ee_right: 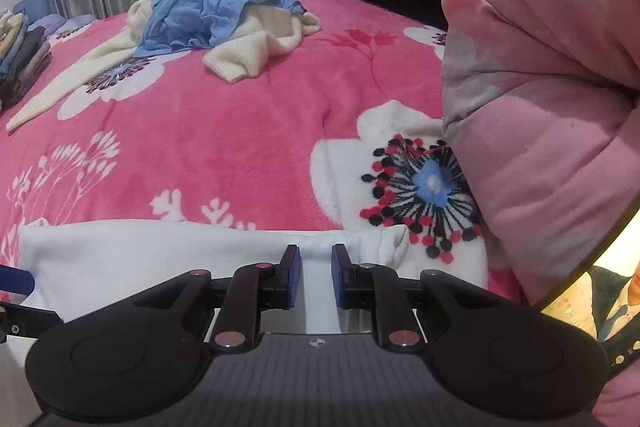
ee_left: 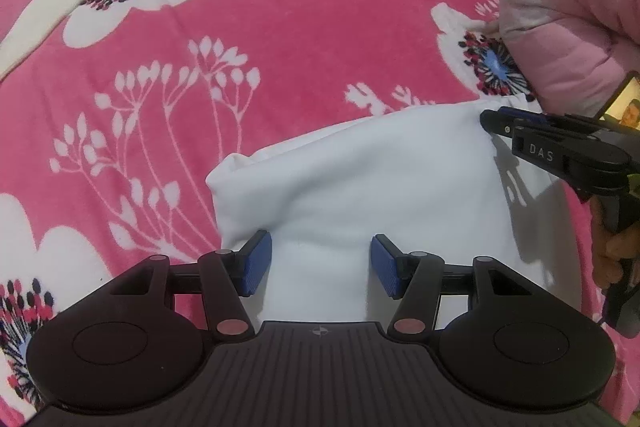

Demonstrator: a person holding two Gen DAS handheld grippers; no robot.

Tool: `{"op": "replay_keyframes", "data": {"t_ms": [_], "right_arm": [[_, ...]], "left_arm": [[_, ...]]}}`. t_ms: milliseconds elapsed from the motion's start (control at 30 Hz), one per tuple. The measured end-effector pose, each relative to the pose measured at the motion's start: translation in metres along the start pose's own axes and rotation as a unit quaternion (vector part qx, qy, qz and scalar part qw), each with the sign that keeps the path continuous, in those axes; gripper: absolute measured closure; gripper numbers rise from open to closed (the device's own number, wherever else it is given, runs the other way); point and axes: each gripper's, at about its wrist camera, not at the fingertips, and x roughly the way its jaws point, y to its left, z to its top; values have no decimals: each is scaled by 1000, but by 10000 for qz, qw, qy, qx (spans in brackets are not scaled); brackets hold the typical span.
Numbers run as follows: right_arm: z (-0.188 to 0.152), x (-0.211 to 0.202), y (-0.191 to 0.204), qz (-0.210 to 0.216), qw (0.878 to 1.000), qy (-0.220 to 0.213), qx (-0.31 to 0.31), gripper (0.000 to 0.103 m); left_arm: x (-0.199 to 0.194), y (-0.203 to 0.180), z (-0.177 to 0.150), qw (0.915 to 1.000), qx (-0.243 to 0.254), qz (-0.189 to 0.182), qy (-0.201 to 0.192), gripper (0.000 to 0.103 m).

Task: Fold clothes

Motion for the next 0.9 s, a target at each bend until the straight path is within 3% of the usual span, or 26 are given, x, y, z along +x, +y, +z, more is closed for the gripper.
{"op": "replay_keyframes", "data": {"t_ms": [433,633,900], "right_arm": [[3,-34,6,-8,9996,-185,-228,86],[-6,-24,6,-185,9991,83,-362,86],[-8,-29,8,-225,9986,62,-471,85]], "left_arm": [[0,-8,-4,9996,10,284,34,44],[0,-8,-5,9995,12,315,27,44],[1,-10,-6,9994,24,345,26,43]]}}
